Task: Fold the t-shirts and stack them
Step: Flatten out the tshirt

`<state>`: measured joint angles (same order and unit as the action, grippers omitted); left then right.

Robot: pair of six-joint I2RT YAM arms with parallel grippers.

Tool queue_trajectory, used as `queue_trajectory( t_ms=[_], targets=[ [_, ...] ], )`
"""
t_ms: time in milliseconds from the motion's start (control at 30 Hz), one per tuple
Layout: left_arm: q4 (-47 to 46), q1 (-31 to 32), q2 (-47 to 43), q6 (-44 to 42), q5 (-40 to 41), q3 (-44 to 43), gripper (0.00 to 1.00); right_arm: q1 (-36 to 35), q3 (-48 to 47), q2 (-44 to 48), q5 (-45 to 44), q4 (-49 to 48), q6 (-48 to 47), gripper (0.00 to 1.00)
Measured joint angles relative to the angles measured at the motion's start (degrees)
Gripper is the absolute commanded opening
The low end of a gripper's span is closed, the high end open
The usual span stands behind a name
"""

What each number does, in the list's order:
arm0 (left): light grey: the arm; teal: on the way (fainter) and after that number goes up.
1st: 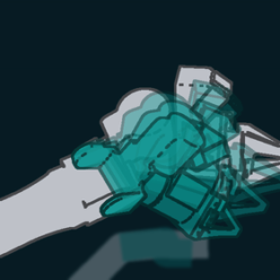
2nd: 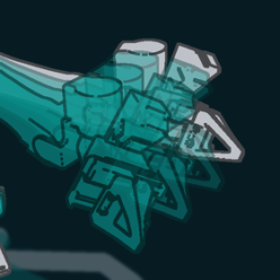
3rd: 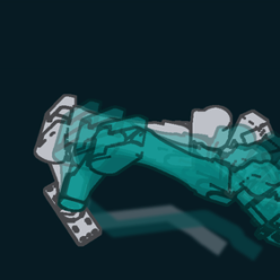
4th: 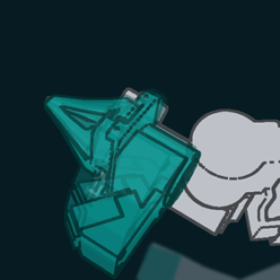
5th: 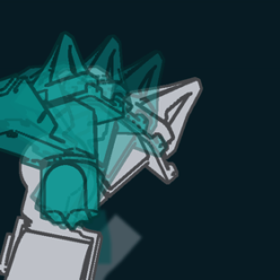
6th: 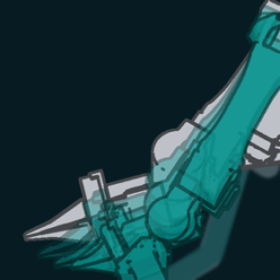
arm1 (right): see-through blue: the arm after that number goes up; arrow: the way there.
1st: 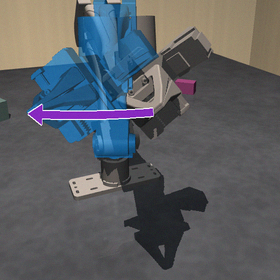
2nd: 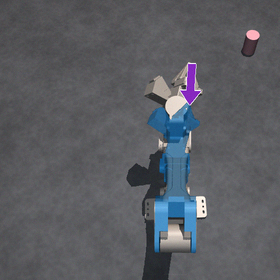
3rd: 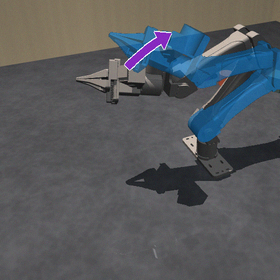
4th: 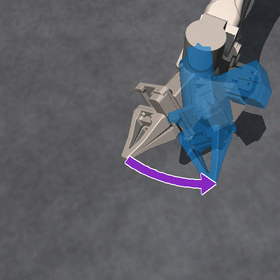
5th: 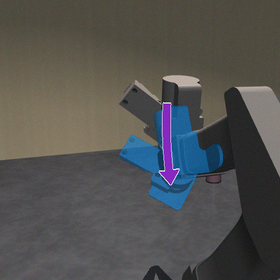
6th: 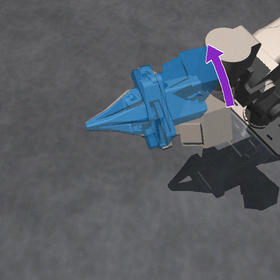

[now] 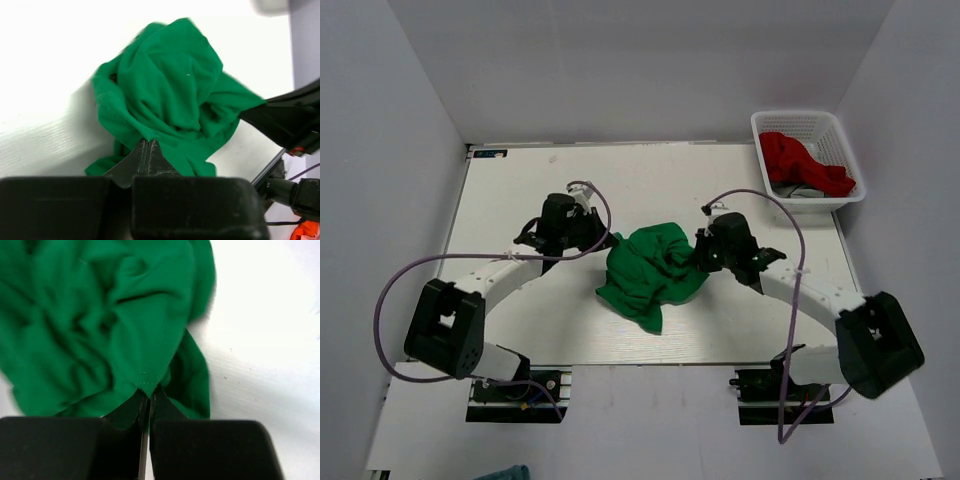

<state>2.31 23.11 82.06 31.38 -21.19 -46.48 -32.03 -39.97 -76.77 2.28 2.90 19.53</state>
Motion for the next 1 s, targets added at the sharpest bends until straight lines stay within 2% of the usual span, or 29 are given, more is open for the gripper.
queue_trajectory(
  t_ms=[200,467,767,1000],
  targets=[
    [1.9,0.0,-9.2,-0.1,1.9,-0.8,0.00,-1.3,-1.1,15.1,-4.1,1.0,-0.7,0.00],
    [6.7,0.0,-25.8,-1.4,8.4,-10.1,0.00,-1.5,-10.7,29.4,-7.3,7.3,-3.0,0.00],
    [10.2,-0.1,-42.5,-2.9,15.9,-19.8,0.00,-1.4,-24.5,36.7,-4.8,14.8,-6.1,0.00],
    [11.2,-0.7,-47.5,-3.1,15.5,-25.7,0.00,-1.4,-33.8,39.3,2.9,17.7,-7.0,0.00]
  ],
)
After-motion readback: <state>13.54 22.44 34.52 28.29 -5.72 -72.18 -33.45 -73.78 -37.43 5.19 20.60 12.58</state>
